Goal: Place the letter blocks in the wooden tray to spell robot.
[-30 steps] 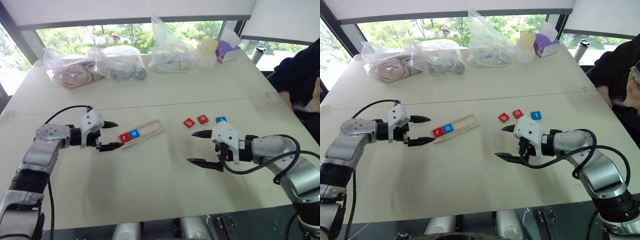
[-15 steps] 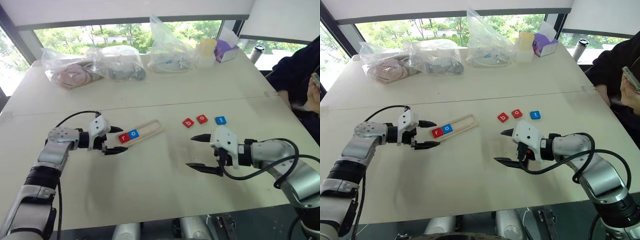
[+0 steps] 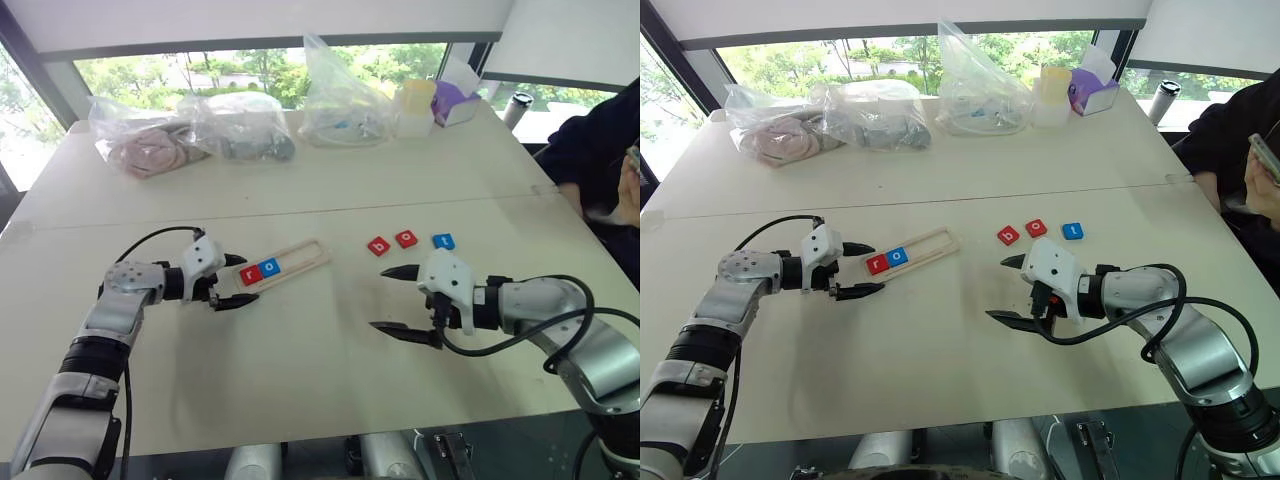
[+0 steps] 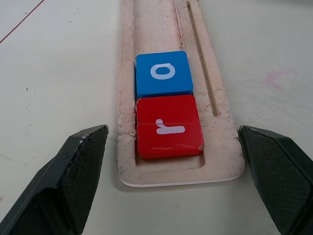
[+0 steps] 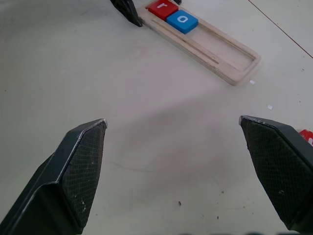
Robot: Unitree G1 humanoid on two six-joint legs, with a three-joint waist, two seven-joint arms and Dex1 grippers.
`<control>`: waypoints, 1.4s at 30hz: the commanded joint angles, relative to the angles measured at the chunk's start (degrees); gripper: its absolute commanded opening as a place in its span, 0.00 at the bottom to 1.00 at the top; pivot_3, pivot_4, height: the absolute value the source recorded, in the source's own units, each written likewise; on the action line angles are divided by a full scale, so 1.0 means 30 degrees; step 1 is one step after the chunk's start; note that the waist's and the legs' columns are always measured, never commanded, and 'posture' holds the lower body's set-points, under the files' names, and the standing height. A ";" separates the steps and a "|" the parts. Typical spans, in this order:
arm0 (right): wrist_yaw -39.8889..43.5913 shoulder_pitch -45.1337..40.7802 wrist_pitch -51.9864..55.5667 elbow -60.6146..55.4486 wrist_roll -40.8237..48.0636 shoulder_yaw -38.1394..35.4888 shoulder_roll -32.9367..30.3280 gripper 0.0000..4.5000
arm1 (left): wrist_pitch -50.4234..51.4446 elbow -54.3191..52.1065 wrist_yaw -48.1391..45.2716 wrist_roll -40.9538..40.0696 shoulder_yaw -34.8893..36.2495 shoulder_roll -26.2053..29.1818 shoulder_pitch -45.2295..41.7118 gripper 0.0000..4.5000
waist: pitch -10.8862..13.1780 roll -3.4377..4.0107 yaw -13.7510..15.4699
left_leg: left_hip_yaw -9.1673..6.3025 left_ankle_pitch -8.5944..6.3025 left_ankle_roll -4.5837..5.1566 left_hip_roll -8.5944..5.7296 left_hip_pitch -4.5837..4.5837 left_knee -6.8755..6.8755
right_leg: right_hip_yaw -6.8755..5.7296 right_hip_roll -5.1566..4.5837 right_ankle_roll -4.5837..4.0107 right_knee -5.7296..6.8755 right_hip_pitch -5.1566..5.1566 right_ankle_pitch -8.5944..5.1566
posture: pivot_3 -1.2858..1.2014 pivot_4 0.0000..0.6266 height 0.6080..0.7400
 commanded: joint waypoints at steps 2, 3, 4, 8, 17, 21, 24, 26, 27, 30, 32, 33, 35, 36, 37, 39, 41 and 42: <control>-0.0171 -0.0306 -0.0116 -0.0614 0.0105 -0.0210 -0.0002 1.00 | 0.0079 0.1092 -0.0126 0.1041 -0.0649 0.0083 0.0406 0.94 | -0.0026 0.0024 -0.0020 | 0.0000 0.0000 0.0000 0.0000 0.0010 0.0000 | 0.0000 0.0001 -0.0003 0.0002 0.0007 0.0000 | 0.52 0.24 1.00; -0.0206 -0.0301 -0.0119 -0.0623 0.0100 -0.0213 -0.0006 1.00 | 0.0067 0.1047 -0.0243 0.1032 -0.0698 0.0083 0.0465 0.87 | -0.0037 0.0038 -0.0025 | 0.0000 0.0000 0.0000 0.0000 0.0012 0.0000 | 0.0001 0.0001 -0.0003 0.0002 0.0007 0.0000 | 0.52 0.24 1.00; -0.0247 -0.0286 -0.0133 -0.0634 0.0075 -0.0209 -0.0015 1.00 | 0.0068 0.0943 -0.0354 0.1013 -0.0738 0.0074 0.0542 0.81 | -0.0045 0.0050 -0.0025 | 0.0002 0.0000 0.0001 0.0000 0.0014 -0.0001 | 0.0001 0.0001 -0.0004 0.0003 0.0008 0.0000 | 0.52 0.24 1.00; -0.0346 -0.0256 -0.0149 -0.0646 0.0045 -0.0186 -0.0010 1.00 | 0.0263 0.0384 -0.0571 0.0862 -0.0799 0.0003 0.0669 0.69 | -0.0049 0.0053 -0.0029 | 0.0001 0.0000 0.0001 0.0000 0.0019 -0.0001 | 0.0002 0.0002 -0.0001 0.0018 0.0009 0.0001 | 0.52 0.24 1.00; -0.0539 -0.0268 -0.0246 -0.0513 -0.0089 -0.0149 -0.0039 1.00 | 0.1379 -0.4070 -0.1920 0.0181 -0.1870 -0.0365 0.1566 0.69 | -0.0048 0.0051 0.0034 | -0.0002 0.0000 0.0000 -0.0003 -0.0006 -0.0002 | 0.0005 -0.0007 0.0018 0.0012 0.0006 -0.0002 | 0.52 0.24 1.00; -0.0604 -0.0266 -0.0393 -0.0412 -0.0276 -0.0159 -0.0084 1.00 | 0.2092 -0.6069 -0.2081 0.0209 -0.2645 -0.0702 0.1762 0.69 | -0.0047 0.0049 0.0057 | -0.0003 0.0000 0.0000 -0.0012 -0.0019 0.0013 | 0.0010 -0.0015 0.0017 -0.0002 0.0006 -0.0003 | 0.52 0.24 1.00; -0.0618 -0.0202 -0.0370 -0.0474 -0.0290 -0.0255 -0.0083 1.00 | 0.2596 -0.7234 -0.2053 0.0313 -0.3211 -0.0913 0.1832 0.69 | -0.0043 0.0044 -0.0009 | -0.0002 0.0000 0.0000 -0.0016 -0.0017 0.0018 | 0.0017 -0.0010 0.0013 -0.0001 0.0006 -0.0004 | 0.52 0.24 1.00; -0.0638 -0.0124 -0.0327 -0.0564 -0.0300 -0.0333 -0.0091 1.00 | 0.2901 -0.7885 -0.1998 0.0367 -0.3541 -0.0940 0.1925 0.69 | -0.0042 0.0044 -0.0021 | -0.0004 0.0000 0.0001 -0.0014 -0.0013 0.0014 | 0.0016 -0.0001 0.0014 0.0000 0.0006 -0.0004 | 0.52 0.24 1.00; -0.0651 -0.0077 -0.0312 -0.0610 -0.0302 -0.0368 -0.0100 1.00 | 0.3054 -0.8164 -0.1963 0.0380 -0.3671 -0.0934 0.1978 0.69 | -0.0042 0.0044 -0.0026 | -0.0005 -0.0001 0.0001 -0.0013 -0.0013 0.0011 | 0.0016 0.0001 0.0016 0.0000 0.0005 -0.0003 | 0.52 0.24 1.00; -0.0763 -0.0029 -0.0265 -0.0671 -0.0304 -0.0434 -0.0084 1.00 | 0.3135 -0.8310 -0.1362 0.0683 -0.3836 -0.1129 0.2007 0.69 | -0.0042 0.0044 -0.0025 | -0.0006 0.0000 0.0002 -0.0012 -0.0014 0.0006 | 0.0017 0.0002 0.0020 0.0000 0.0002 -0.0002 | 0.52 0.24 1.00; -0.0827 -0.0002 -0.0276 -0.0693 -0.0307 -0.0439 -0.0071 1.00 | 0.3063 -0.8271 -0.0909 0.1016 -0.3934 -0.1227 0.2062 0.69 | -0.0042 0.0044 -0.0012 | -0.0005 0.0000 0.0002 -0.0012 -0.0013 0.0008 | 0.0016 0.0002 0.0018 0.0000 0.0002 -0.0003 | 0.52 0.24 1.00; -0.0855 0.0003 -0.0288 -0.0693 -0.0321 -0.0434 -0.0072 1.00 | 0.2945 -0.8252 -0.0583 0.1266 -0.3961 -0.1285 0.2114 0.69 | -0.0042 0.0044 0.0010 | -0.0006 0.0000 0.0002 -0.0012 -0.0014 0.0012 | 0.0016 0.0001 0.0017 0.0000 0.0002 -0.0003 | 0.52 0.24 1.00; -0.0892 0.0007 -0.0306 -0.0690 -0.0321 -0.0416 -0.0071 1.00 | 0.3095 -0.8415 -0.0287 0.1373 -0.4004 -0.1322 0.2275 0.69 | -0.0042 0.0044 0.0039 | -0.0007 0.0000 0.0001 -0.0014 -0.0014 0.0018 | 0.0016 -0.0003 0.0014 0.0000 0.0004 -0.0005 | 0.52 0.24 1.00; -0.0913 0.0000 -0.0315 -0.0676 -0.0325 -0.0403 -0.0066 1.00 | 0.3154 -0.8536 -0.0228 0.1372 -0.4030 -0.1313 0.2363 0.69 | -0.0042 0.0044 0.0041 | -0.0006 0.0000 0.0001 -0.0015 -0.0015 0.0022 | 0.0016 -0.0004 0.0006 -0.0001 0.0005 -0.0010 | 0.52 0.24 1.00; -0.0936 -0.0005 -0.0333 -0.0664 -0.0342 -0.0386 -0.0063 1.00 | 0.3246 -0.8736 -0.0190 0.1341 -0.4047 -0.1298 0.2493 0.69 | -0.0043 0.0044 0.0041 | -0.0006 0.0000 0.0001 -0.0016 -0.0015 0.0026 | 0.0018 -0.0005 0.0000 0.0000 0.0006 -0.0014 | 0.52 0.24 1.00; -0.0957 -0.0046 -0.0378 -0.0620 -0.0385 -0.0327 -0.0047 1.00 | 0.3550 -0.9175 -0.0036 0.1337 -0.4089 -0.1264 0.2782 0.69 | -0.0043 0.0044 0.0037 | -0.0006 0.0000 0.0001 -0.0017 -0.0015 0.0030 | 0.0020 -0.0005 -0.0003 0.0000 0.0009 -0.0015 | 0.52 0.24 1.00; -0.0957 -0.0106 -0.0441 -0.0582 -0.0464 -0.0258 -0.0053 1.00 | 0.3752 -0.9513 0.0179 0.1440 -0.4145 -0.1194 0.3027 0.69 | -0.0043 0.0045 0.0032 | -0.0005 0.0000 0.0001 -0.0017 -0.0015 0.0029 | 0.0021 -0.0006 -0.0001 -0.0001 0.0009 -0.0015 | 0.52 0.24 1.00; -0.0959 -0.0159 -0.0426 -0.0560 -0.0461 -0.0233 -0.0033 1.00 | 0.3856 -0.9613 0.0273 0.1448 -0.4139 -0.1181 0.3118 0.69 | -0.0043 0.0044 0.0036 | -0.0004 0.0000 0.0002 -0.0017 -0.0015 0.0028 | 0.0023 -0.0006 0.0014 -0.0001 0.0009 -0.0006 | 0.52 0.24 1.00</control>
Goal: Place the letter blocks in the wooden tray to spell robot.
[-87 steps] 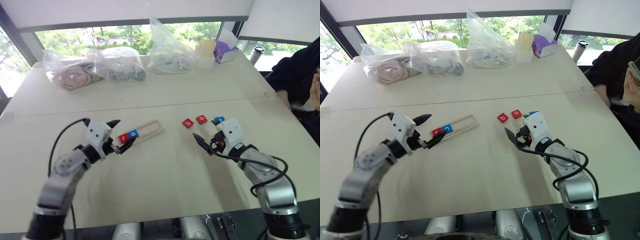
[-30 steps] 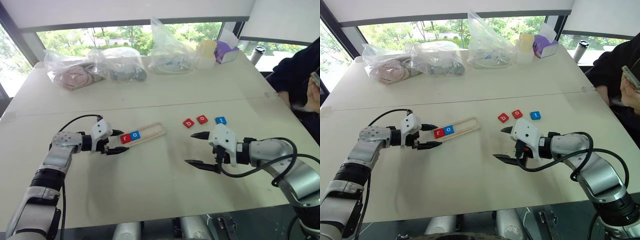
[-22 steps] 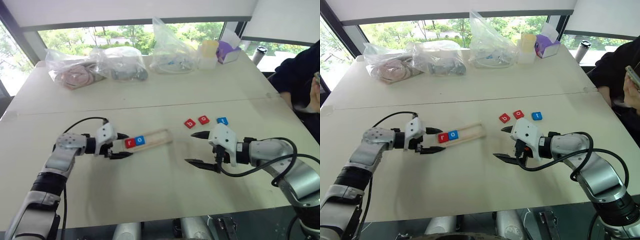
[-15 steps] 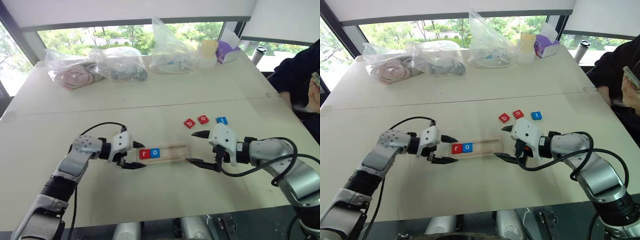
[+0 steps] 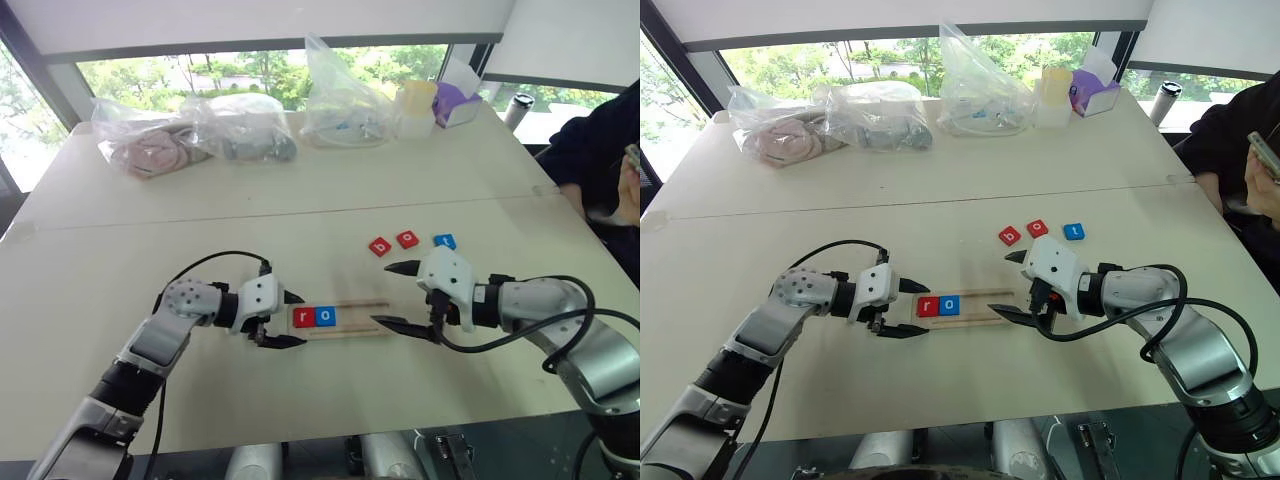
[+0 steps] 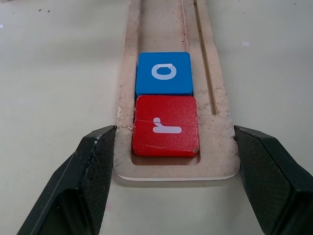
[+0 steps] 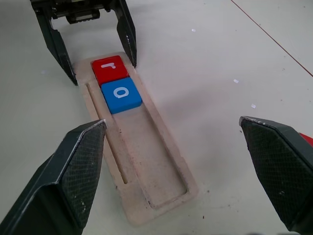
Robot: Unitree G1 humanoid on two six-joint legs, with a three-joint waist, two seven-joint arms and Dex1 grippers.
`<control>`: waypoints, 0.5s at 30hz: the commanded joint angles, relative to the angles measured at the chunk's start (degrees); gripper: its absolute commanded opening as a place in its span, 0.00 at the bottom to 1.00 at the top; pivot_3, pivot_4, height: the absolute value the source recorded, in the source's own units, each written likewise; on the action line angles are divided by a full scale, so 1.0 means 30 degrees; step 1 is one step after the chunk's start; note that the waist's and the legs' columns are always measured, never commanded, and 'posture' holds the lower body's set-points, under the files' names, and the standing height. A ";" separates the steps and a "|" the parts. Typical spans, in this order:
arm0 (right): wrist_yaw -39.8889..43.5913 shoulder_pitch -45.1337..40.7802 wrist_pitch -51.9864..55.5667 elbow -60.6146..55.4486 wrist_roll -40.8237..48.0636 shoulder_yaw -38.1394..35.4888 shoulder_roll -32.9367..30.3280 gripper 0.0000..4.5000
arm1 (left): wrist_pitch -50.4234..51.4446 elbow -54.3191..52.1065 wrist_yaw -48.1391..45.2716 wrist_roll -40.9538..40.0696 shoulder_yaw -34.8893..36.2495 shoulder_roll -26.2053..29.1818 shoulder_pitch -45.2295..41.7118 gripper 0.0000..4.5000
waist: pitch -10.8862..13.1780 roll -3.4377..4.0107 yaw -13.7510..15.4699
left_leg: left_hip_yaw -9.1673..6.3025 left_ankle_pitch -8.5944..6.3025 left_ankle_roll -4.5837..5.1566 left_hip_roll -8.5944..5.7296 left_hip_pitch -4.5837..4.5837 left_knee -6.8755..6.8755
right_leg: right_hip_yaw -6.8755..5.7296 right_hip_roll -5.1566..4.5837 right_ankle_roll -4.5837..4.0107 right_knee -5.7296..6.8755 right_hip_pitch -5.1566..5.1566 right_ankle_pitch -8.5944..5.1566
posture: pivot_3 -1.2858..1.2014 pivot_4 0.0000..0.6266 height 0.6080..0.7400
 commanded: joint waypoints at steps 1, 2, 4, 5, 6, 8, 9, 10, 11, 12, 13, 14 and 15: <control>-0.0059 -0.0250 -0.0288 -0.0554 -0.0036 -0.0235 -0.0011 1.00 | 0.0573 -0.0456 0.0357 0.0411 -0.0429 0.0104 0.0482 0.69 | 0.0000 0.0000 0.0009 | -0.0001 0.0000 0.0000 0.0000 0.0000 -0.0001 | 0.0001 -0.0001 0.0007 0.0000 0.0000 0.0004 | 0.52 0.24 1.00; -0.0053 -0.0279 -0.0285 -0.0544 -0.0041 -0.0222 -0.0005 1.00 | 0.0681 -0.0567 0.0448 0.0405 -0.0421 0.0114 0.0551 0.69 | 0.0000 0.0000 0.0007 | -0.0001 0.0000 0.0000 0.0000 -0.0001 0.0000 | 0.0000 -0.0001 0.0008 0.0000 0.0000 0.0004 | 0.52 0.24 1.00; -0.0034 -0.0302 -0.0293 -0.0534 -0.0044 -0.0213 0.0002 1.00 | 0.0798 -0.0888 0.0637 0.0494 -0.0464 0.0192 0.0739 0.69 | 0.0000 0.0000 -0.0002 | 0.0000 0.0000 0.0000 -0.0001 -0.0001 0.0000 | 0.0001 -0.0001 0.0006 0.0000 0.0000 0.0003 | 0.52 0.24 1.00; -0.0018 -0.0288 -0.0321 -0.0520 -0.0052 -0.0215 -0.0001 1.00 | 0.0836 -0.1027 0.0718 0.0527 -0.0500 0.0221 0.0828 0.69 | 0.0000 0.0000 -0.0008 | 0.0000 0.0000 -0.0001 -0.0001 0.0000 0.0000 | 0.0001 -0.0001 0.0004 0.0000 0.0000 0.0003 | 0.52 0.24 1.00; -0.0008 -0.0288 -0.0360 -0.0496 -0.0082 -0.0197 -0.0001 1.00 | 0.0947 -0.1175 0.0818 0.0522 -0.0517 0.0242 0.0911 0.69 | 0.0000 0.0000 -0.0008 | -0.0001 0.0000 0.0000 -0.0001 0.0001 -0.0001 | 0.0001 -0.0001 0.0004 0.0000 0.0000 0.0003 | 0.52 0.24 1.00; -0.0003 -0.0347 -0.0382 -0.0446 -0.0119 -0.0131 0.0035 1.00 | 0.1110 -0.1305 0.0985 0.0496 -0.0518 0.0241 0.0978 0.69 | 0.0000 0.0000 -0.0021 | 0.0000 0.0000 0.0000 0.0000 0.0002 -0.0002 | 0.0001 0.0000 0.0003 0.0000 0.0000 0.0001 | 0.52 0.24 1.00; 0.0004 -0.0386 -0.0382 -0.0429 -0.0125 -0.0117 0.0050 1.00 | 0.1126 -0.1297 0.1120 0.0544 -0.0516 0.0218 0.0999 0.69 | 0.0000 0.0000 -0.0018 | 0.0000 0.0000 0.0000 0.0000 0.0001 -0.0003 | 0.0001 -0.0001 0.0002 0.0000 0.0000 0.0001 | 0.52 0.24 1.00; 0.0012 -0.0417 -0.0377 -0.0415 -0.0118 -0.0110 0.0066 1.00 | 0.1214 -0.1268 0.1192 0.0558 -0.0521 0.0222 0.1019 0.69 | 0.0000 0.0000 -0.0017 | 0.0000 0.0000 0.0000 0.0000 0.0001 -0.0003 | 0.0001 -0.0001 0.0003 0.0000 0.0000 0.0000 | 0.52 0.24 1.00; 0.0026 -0.0437 -0.0386 -0.0400 -0.0127 -0.0097 0.0065 1.00 | 0.1479 -0.1246 0.1146 0.0428 -0.0505 0.0248 0.1056 0.80 | 0.0000 0.0000 -0.0016 | 0.0001 -0.0001 0.0000 0.0000 0.0001 -0.0003 | 0.0001 0.0000 0.0002 -0.0001 0.0000 0.0001 | 0.52 0.24 1.00; 0.0039 -0.0454 -0.0401 -0.0384 -0.0138 -0.0081 0.0065 1.00 | 0.1762 -0.1239 0.0999 0.0213 -0.0471 0.0299 0.1095 0.92 | 0.0000 0.0000 -0.0018 | 0.0000 0.0000 0.0000 0.0000 0.0001 -0.0002 | 0.0000 0.0000 -0.0001 0.0000 0.0000 -0.0001 | 0.52 0.24 1.00; 0.0047 -0.0464 -0.0412 -0.0374 -0.0146 -0.0069 0.0064 1.00 | 0.1972 -0.1250 0.0887 0.0053 -0.0447 0.0339 0.1119 0.99 | -0.0001 -0.0001 -0.0031 | 0.0000 0.0000 0.0000 -0.0001 0.0002 -0.0002 | 0.0000 0.0000 -0.0001 0.0000 0.0000 -0.0001 | 0.52 0.24 1.00; 0.0044 -0.0482 -0.0419 -0.0354 -0.0153 -0.0053 0.0077 1.00 | 0.2069 -0.1260 0.0809 -0.0025 -0.0437 0.0389 0.1128 0.99 | -0.0001 0.0000 -0.0049 | 0.0000 0.0000 0.0000 0.0000 0.0003 -0.0002 | 0.0001 0.0003 0.0000 0.0000 0.0000 -0.0001 | 0.52 0.24 1.00; 0.0048 -0.0495 -0.0421 -0.0337 -0.0149 -0.0054 0.0082 1.00 | 0.2121 -0.1282 0.0779 -0.0045 -0.0436 0.0415 0.1123 0.99 | -0.0001 0.0000 -0.0056 | 0.0001 0.0000 0.0000 0.0000 0.0006 -0.0004 | 0.0001 0.0002 0.0000 0.0000 0.0000 -0.0001 | 0.52 0.24 1.00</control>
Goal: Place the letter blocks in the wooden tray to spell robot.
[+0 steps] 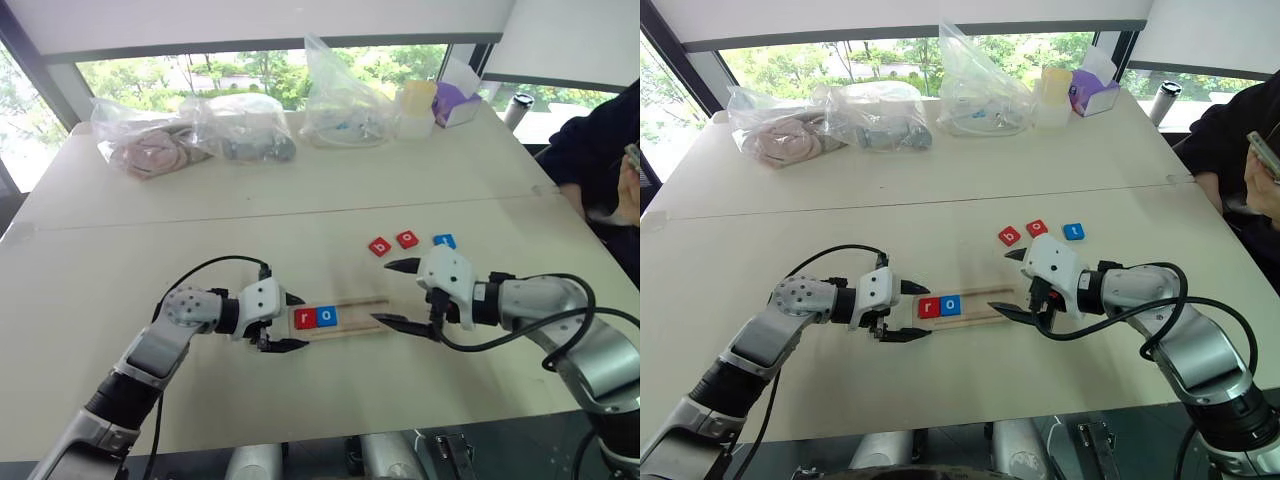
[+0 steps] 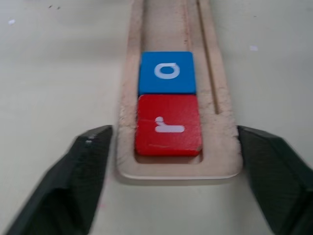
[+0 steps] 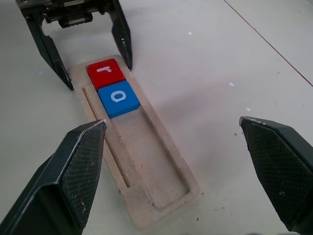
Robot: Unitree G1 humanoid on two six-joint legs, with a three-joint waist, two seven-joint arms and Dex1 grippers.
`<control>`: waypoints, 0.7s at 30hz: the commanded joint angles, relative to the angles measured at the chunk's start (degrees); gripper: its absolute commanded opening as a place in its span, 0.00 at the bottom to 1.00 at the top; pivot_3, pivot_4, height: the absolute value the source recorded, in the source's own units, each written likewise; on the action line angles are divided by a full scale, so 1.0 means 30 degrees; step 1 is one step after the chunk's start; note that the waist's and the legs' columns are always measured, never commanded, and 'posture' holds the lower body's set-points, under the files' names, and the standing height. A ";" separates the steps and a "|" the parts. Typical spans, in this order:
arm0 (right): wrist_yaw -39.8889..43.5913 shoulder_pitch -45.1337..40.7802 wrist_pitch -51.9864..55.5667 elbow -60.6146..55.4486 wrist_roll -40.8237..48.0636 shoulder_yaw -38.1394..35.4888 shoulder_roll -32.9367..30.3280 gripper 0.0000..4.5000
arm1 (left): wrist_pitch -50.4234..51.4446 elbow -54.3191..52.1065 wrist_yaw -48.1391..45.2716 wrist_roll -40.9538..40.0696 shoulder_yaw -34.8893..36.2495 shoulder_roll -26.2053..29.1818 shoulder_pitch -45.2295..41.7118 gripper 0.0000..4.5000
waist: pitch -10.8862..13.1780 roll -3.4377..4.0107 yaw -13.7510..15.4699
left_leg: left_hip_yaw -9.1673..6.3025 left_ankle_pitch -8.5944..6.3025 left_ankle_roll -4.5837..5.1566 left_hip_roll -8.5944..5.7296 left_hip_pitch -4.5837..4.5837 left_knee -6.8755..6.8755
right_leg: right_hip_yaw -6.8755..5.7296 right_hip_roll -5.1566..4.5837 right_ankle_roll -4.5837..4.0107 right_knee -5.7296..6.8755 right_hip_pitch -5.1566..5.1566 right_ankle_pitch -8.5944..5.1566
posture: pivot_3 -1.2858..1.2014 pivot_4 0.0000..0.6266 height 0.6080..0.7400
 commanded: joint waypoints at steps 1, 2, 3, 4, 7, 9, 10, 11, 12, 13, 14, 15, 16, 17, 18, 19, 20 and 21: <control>0.0029 -0.0270 -0.0309 -0.0284 -0.0023 -0.0044 0.0091 1.00 | 0.0592 0.0062 -0.0366 0.0085 -0.0462 0.0350 0.0399 0.99 | 0.0000 0.0000 -0.0010 | 0.0000 0.0000 0.0000 0.0000 0.0000 -0.0005 | 0.0000 0.0000 0.0002 0.0000 0.0000 0.0001 | 0.52 0.24 1.00; -0.0037 -0.0306 -0.0359 -0.0152 -0.0063 0.0006 0.0203 1.00 | 0.0599 0.0078 -0.0286 0.0120 -0.0248 0.0560 0.0451 0.99 | 0.0000 0.0000 -0.0009 | 0.0000 0.0000 0.0000 0.0001 0.0001 -0.0007 | -0.0001 0.0001 0.0006 0.0000 0.0000 0.0003 | 0.52 0.24 1.00; -0.0307 -0.0445 -0.0308 0.0118 -0.0112 0.0032 0.0481 1.00 | 0.0624 0.0085 -0.0134 0.0109 0.0158 0.0855 0.0580 0.99 | 0.0000 -0.0002 -0.0012 | -0.0001 0.0000 0.0000 0.0001 0.0001 -0.0009 | -0.0001 0.0002 0.0009 0.0000 0.0000 0.0005 | 0.52 0.24 1.00; -0.0503 -0.0550 -0.0263 0.0311 -0.0154 0.0047 0.0692 1.00 | 0.0637 0.0085 -0.0016 0.0083 0.0438 0.1071 0.0675 0.99 | 0.0000 -0.0003 -0.0067 | -0.0002 0.0000 0.0000 0.0003 0.0001 -0.0010 | -0.0001 0.0004 0.0008 -0.0001 0.0000 0.0005 | 0.52 0.24 1.00; -0.1374 -0.1198 -0.0222 0.1319 -0.0860 0.0346 0.1403 1.00 | 0.0810 -0.0304 -0.0150 -0.0419 0.1478 0.2266 0.1539 0.99 | 0.0002 -0.0006 -0.0217 | 0.0002 0.0000 0.0001 0.0016 0.0021 -0.0028 | 0.0002 0.0016 0.0000 0.0005 -0.0002 0.0003 | 0.52 0.24 1.00; -0.2574 -0.2033 0.0123 0.2612 -0.1635 0.0695 0.2272 1.00 | 0.0904 -0.0683 -0.0515 -0.0797 0.2470 0.3689 0.2686 0.99 | 0.0002 -0.0025 -0.0494 | 0.0008 -0.0001 0.0002 0.0046 0.0042 -0.0041 | 0.0004 0.0027 -0.0018 0.0017 -0.0009 0.0003 | 0.52 0.24 1.00; -0.3117 -0.2500 0.0496 0.3359 -0.1811 0.0827 0.2834 1.00 | 0.0851 -0.0748 -0.0877 -0.0929 0.2917 0.4577 0.3391 0.99 | 0.0001 -0.0028 -0.0651 | 0.0004 -0.0001 0.0001 0.0048 0.0049 -0.0054 | 0.0001 0.0025 -0.0035 0.0032 -0.0012 -0.0001 | 0.52 0.24 1.00; -0.3393 -0.2778 0.0728 0.3813 -0.1913 0.0902 0.3185 1.00 | 0.0814 -0.0791 -0.1092 -0.1042 0.3143 0.5158 0.3830 0.99 | 0.0001 -0.0028 -0.0691 | 0.0007 -0.0001 0.0001 0.0053 0.0064 -0.0063 | 0.0003 0.0021 -0.0046 0.0066 -0.0026 -0.0005 | 0.52 0.24 1.00; -0.3868 -0.3285 0.1126 0.4568 -0.2142 0.1152 0.3771 1.00 | 0.0792 -0.0654 -0.1127 -0.1219 0.3753 0.5770 0.4410 0.99 | 0.0001 -0.0026 -0.0731 | 0.0012 -0.0002 0.0002 0.0053 0.0083 -0.0067 | 0.0006 0.0022 -0.0064 0.0099 -0.0035 -0.0016 | 0.52 0.24 1.00; -0.4135 -0.3608 0.1377 0.5035 -0.2297 0.1311 0.4151 1.00 | 0.0774 -0.0565 -0.1070 -0.1382 0.4137 0.6118 0.4758 0.99 | 0.0001 -0.0027 -0.0750 | 0.0018 -0.0002 0.0003 0.0053 0.0110 -0.0084 | 0.0010 0.0019 -0.0094 0.0146 -0.0040 -0.0039 | 0.52 0.24 1.00; -0.4498 -0.4032 0.1628 0.5558 -0.2526 0.1526 0.4661 1.00 | 0.0723 -0.0562 -0.1147 -0.1575 0.4570 0.6520 0.5140 0.99 | 0.0004 -0.0015 -0.0717 | 0.0022 -0.0007 0.0011 0.0054 0.0136 -0.0090 | 0.0011 0.0019 -0.0123 0.0191 -0.0041 -0.0068 | 0.52 0.24 1.00; -0.4804 -0.4382 0.1910 0.5944 -0.2659 0.1657 0.5092 1.00 | 0.0682 -0.0622 -0.1224 -0.1779 0.4904 0.6746 0.5369 0.99 | 0.0005 -0.0014 -0.0716 | 0.0022 -0.0008 0.0012 0.0052 0.0160 -0.0101 | 0.0012 0.0016 -0.0146 0.0217 -0.0042 -0.0092 | 0.52 0.24 1.00; -0.4956 -0.4584 0.2080 0.6148 -0.2741 0.1708 0.5346 1.00 | 0.0654 -0.0706 -0.1287 -0.1916 0.5063 0.6853 0.5479 0.99 | 0.0011 -0.0003 -0.0668 | 0.0020 -0.0009 0.0016 0.0056 0.0181 -0.0115 | 0.0011 0.0021 -0.0166 0.0233 -0.0042 -0.0104 | 0.52 0.24 1.00; -0.5334 -0.5015 0.2373 0.6702 -0.2865 0.1847 0.5912 1.00 | 0.0979 -0.0928 -0.1083 -0.2542 0.5594 0.6604 0.5284 0.99 | 0.0016 0.0006 -0.0647 | 0.0013 -0.0009 0.0016 0.0058 0.0188 -0.0121 | 0.0005 0.0024 -0.0181 0.0248 -0.0041 -0.0114 | 0.52 0.24 1.00; -0.5604 -0.5313 0.2518 0.7123 -0.3009 0.1963 0.6309 1.00 | 0.1185 -0.1133 -0.0918 -0.3013 0.5970 0.6358 0.5088 0.99 | 0.0021 0.0006 -0.0643 | 0.0012 -0.0009 0.0016 0.0057 0.0191 -0.0122 | 0.0004 0.0026 -0.0182 0.0253 -0.0041 -0.0115 | 0.52 0.24 1.00; -0.5883 -0.5612 0.2608 0.7588 -0.3281 0.2160 0.6673 1.00 | 0.1438 -0.1429 -0.0816 -0.3494 0.6282 0.6177 0.4917 0.99 | 0.0022 0.0005 -0.0634 | 0.0007 -0.0009 0.0016 0.0059 0.0188 -0.0119 | 0.0002 0.0027 -0.0183 0.0259 -0.0042 -0.0115 | 0.52 0.24 1.00; -0.6053 -0.5812 0.2660 0.7897 -0.3473 0.2288 0.6891 1.00 | 0.1630 -0.1642 -0.0761 -0.3792 0.6455 0.6077 0.4803 0.99 | 0.0024 0.0000 -0.0633 | 0.0006 -0.0009 0.0015 0.0059 0.0177 -0.0114 | 0.0000 0.0026 -0.0182 0.0259 -0.0046 -0.0115 | 0.52 0.24 1.00; -0.6115 -0.5904 0.2671 0.8045 -0.3603 0.2348 0.6982 1.00 | 0.1739 -0.1766 -0.0760 -0.3903 0.6502 0.6058 0.4768 0.99 | 0.0027 -0.0006 -0.0592 | 0.0007 -0.0009 0.0015 0.0058 0.0169 -0.0108 | 0.0000 0.0027 -0.0181 0.0256 -0.0046 -0.0114 | 0.52 0.24 1.00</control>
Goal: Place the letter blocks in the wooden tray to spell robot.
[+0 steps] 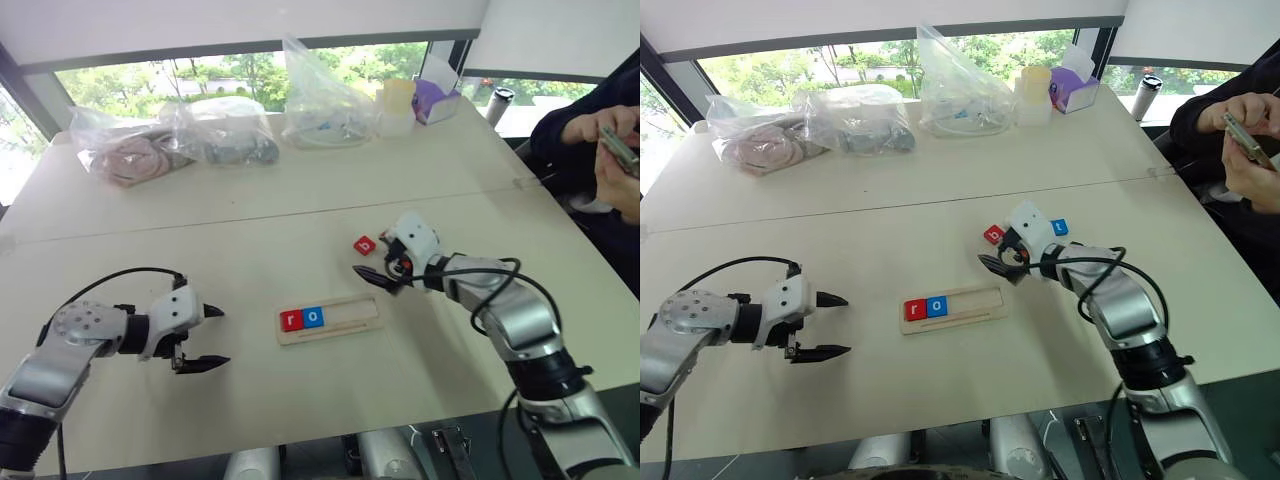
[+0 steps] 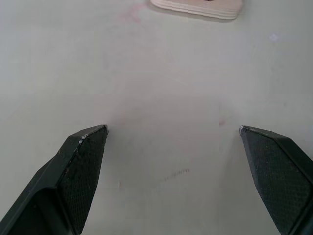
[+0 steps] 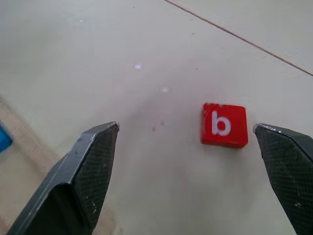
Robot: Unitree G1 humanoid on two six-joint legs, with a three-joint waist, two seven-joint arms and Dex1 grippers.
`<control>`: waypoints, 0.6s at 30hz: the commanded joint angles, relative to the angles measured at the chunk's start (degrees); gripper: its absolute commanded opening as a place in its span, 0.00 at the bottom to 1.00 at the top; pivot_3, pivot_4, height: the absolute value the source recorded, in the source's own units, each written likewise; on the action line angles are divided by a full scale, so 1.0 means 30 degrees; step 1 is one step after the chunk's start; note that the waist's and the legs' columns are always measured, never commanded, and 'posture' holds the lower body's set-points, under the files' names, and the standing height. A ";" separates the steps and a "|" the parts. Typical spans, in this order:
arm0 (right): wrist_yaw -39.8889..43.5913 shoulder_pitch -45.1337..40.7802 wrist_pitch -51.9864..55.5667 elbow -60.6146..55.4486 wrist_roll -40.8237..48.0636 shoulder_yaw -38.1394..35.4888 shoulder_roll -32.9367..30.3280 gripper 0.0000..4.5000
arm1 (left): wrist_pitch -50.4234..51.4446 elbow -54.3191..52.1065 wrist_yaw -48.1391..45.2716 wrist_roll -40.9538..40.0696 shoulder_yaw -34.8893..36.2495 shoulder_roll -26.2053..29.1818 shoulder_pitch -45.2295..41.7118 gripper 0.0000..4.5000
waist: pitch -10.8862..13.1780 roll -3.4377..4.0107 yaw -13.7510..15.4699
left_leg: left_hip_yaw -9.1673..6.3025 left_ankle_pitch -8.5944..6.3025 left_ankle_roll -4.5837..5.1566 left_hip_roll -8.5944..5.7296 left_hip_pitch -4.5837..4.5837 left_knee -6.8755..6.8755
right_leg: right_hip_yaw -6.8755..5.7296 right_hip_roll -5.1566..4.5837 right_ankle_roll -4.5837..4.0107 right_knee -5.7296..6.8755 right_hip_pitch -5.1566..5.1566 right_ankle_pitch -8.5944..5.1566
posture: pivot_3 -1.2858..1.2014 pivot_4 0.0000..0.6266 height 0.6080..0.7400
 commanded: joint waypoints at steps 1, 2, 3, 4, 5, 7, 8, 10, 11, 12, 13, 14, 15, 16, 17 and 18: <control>-0.0834 -0.0891 -0.0088 0.0858 -0.0802 0.0240 0.0658 1.00 | 0.1230 -0.1077 0.0413 -0.1506 0.1133 -0.0379 -0.0454 0.99 | 0.0003 -0.0009 0.0069 | -0.0004 0.0000 -0.0001 -0.0005 -0.0032 0.0005 | -0.0009 0.0000 0.0006 -0.0002 -0.0013 -0.0002 | 0.52 0.24 1.00; -0.1123 -0.1108 -0.0242 0.1334 -0.1086 0.0355 0.0916 1.00 | 0.1861 -0.1529 0.0557 -0.2170 0.1352 -0.0624 -0.0629 0.99 | 0.0003 -0.0009 0.0087 | -0.0011 0.0001 -0.0001 -0.0010 -0.0070 0.0015 | -0.0016 -0.0005 0.0015 -0.0004 -0.0034 -0.0005 | 0.52 0.24 1.00; -0.1359 -0.1294 -0.0382 0.1803 -0.1334 0.0429 0.1157 1.00 | 0.2354 -0.1996 0.0660 -0.2722 0.1513 -0.0801 -0.0759 0.99 | 0.0003 -0.0009 0.0117 | -0.0012 0.0001 -0.0001 -0.0016 -0.0119 0.0036 | -0.0016 -0.0014 0.0033 -0.0008 -0.0063 0.0003 | 0.52 0.24 1.00; -0.1556 -0.1439 -0.0422 0.2184 -0.1506 0.0454 0.1355 1.00 | 0.2754 -0.2371 0.0735 -0.3149 0.1638 -0.0929 -0.0852 0.99 | 0.0005 -0.0017 0.0111 | -0.0013 0.0003 -0.0004 -0.0020 -0.0166 0.0052 | -0.0016 -0.0023 0.0065 -0.0007 -0.0098 0.0022 | 0.52 0.24 1.00; -0.1620 -0.1509 -0.0441 0.2396 -0.1606 0.0433 0.1462 1.00 | 0.2987 -0.2592 0.0779 -0.3342 0.1693 -0.0973 -0.0884 0.99 | 0.0005 -0.0018 0.0103 | -0.0008 0.0004 -0.0006 -0.0021 -0.0201 0.0065 | -0.0012 -0.0025 0.0076 -0.0014 -0.0127 0.0031 | 0.52 0.24 1.00; -0.1759 -0.1645 -0.0671 0.2899 -0.1875 0.0487 0.1676 1.00 | 0.3426 -0.3117 0.0914 -0.3928 0.1900 -0.1163 -0.0969 0.99 | 0.0006 -0.0018 0.0087 | 0.0002 0.0004 -0.0007 -0.0031 -0.0202 0.0064 | -0.0006 -0.0041 0.0093 -0.0021 -0.0127 0.0040 | 0.52 0.24 1.00; -0.1909 -0.1714 -0.0776 0.3192 -0.2014 0.0482 0.1799 1.00 | 0.3658 -0.3482 0.0947 -0.4399 0.2035 -0.1307 -0.1023 0.99 | 0.0005 -0.0018 0.0075 | 0.0002 0.0004 -0.0006 -0.0032 -0.0199 0.0063 | -0.0006 -0.0040 0.0094 -0.0020 -0.0127 0.0041 | 0.52 0.24 1.00; -0.2182 -0.1845 -0.0976 0.3725 -0.2224 0.0436 0.2028 1.00 | 0.4125 -0.4105 0.1067 -0.5224 0.2259 -0.1560 -0.1139 0.99 | 0.0005 -0.0018 0.0048 | -0.0003 0.0004 -0.0006 -0.0029 -0.0194 0.0060 | -0.0007 -0.0032 0.0093 -0.0016 -0.0127 0.0041 | 0.52 0.24 1.00; -0.2227 -0.1891 -0.1024 0.3911 -0.2285 0.0401 0.2109 1.00 | 0.4329 -0.4400 0.1072 -0.5517 0.2298 -0.1591 -0.1160 0.99 | 0.0006 -0.0018 0.0033 | -0.0005 0.0004 -0.0006 -0.0028 -0.0193 0.0060 | -0.0007 -0.0028 0.0091 -0.0014 -0.0126 0.0041 | 0.52 0.24 1.00; -0.2230 -0.1919 -0.1068 0.4025 -0.2325 0.0379 0.2160 1.00 | 0.4474 -0.4591 0.1083 -0.5688 0.2320 -0.1591 -0.1161 0.99 | 0.0005 -0.0018 0.0012 | -0.0007 0.0004 -0.0006 -0.0027 -0.0191 0.0060 | -0.0007 -0.0024 0.0091 -0.0009 -0.0127 0.0041 | 0.52 0.24 1.00; -0.2289 -0.1953 -0.1075 0.4131 -0.2377 0.0337 0.2227 1.00 | 0.4622 -0.4764 0.1144 -0.5804 0.2300 -0.1583 -0.1175 0.99 | 0.0005 -0.0018 -0.0001 | -0.0007 0.0003 -0.0006 -0.0026 -0.0185 0.0058 | -0.0006 -0.0020 0.0090 -0.0005 -0.0126 0.0042 | 0.52 0.24 1.00; -0.2390 -0.2001 -0.0958 0.4262 -0.2319 0.0201 0.2376 1.00 | 0.4722 -0.4907 0.1299 -0.5874 0.2250 -0.1649 -0.1255 0.99 | 0.0005 -0.0018 -0.0003 | -0.0008 0.0003 -0.0006 -0.0025 -0.0181 0.0057 | -0.0006 -0.0015 0.0090 0.0000 -0.0126 0.0042 | 0.52 0.24 1.00; -0.2474 -0.2036 -0.0720 0.4359 -0.2202 0.0050 0.2529 1.00 | 0.4807 -0.5020 0.1533 -0.5887 0.2143 -0.1767 -0.1381 0.99 | 0.0005 -0.0018 -0.0008 | -0.0009 0.0004 -0.0005 -0.0025 -0.0176 0.0057 | -0.0005 -0.0012 0.0090 0.0005 -0.0125 0.0042 | 0.52 0.24 1.00; -0.2527 -0.2061 -0.0550 0.4425 -0.2116 -0.0053 0.2635 1.00 | 0.4872 -0.5101 0.1706 -0.5903 0.2067 -0.1844 -0.1469 0.99 | 0.0005 -0.0018 -0.0001 | -0.0008 0.0003 -0.0006 -0.0025 -0.0174 0.0057 | -0.0006 -0.0011 0.0089 0.0008 -0.0124 0.0042 | 0.52 0.24 1.00; -0.2573 -0.2100 -0.0123 0.4515 -0.1874 -0.0285 0.2848 1.00 | 0.4891 -0.5122 0.1836 -0.5896 0.1986 -0.1933 -0.1567 0.99 | 0.0005 -0.0018 0.0002 | -0.0010 0.0004 -0.0006 -0.0025 -0.0174 0.0057 | -0.0005 -0.0011 0.0089 0.0010 -0.0124 0.0043 | 0.52 0.24 1.00; -0.2554 -0.2128 0.0240 0.4557 -0.1646 -0.0495 0.3045 1.00 | 0.4894 -0.5114 0.1898 -0.5876 0.1929 -0.1967 -0.1619 0.99 | 0.0005 -0.0019 -0.0001 | -0.0010 0.0004 -0.0006 -0.0025 -0.0173 0.0058 | -0.0005 -0.0010 0.0089 0.0011 -0.0124 0.0042 | 0.52 0.24 1.00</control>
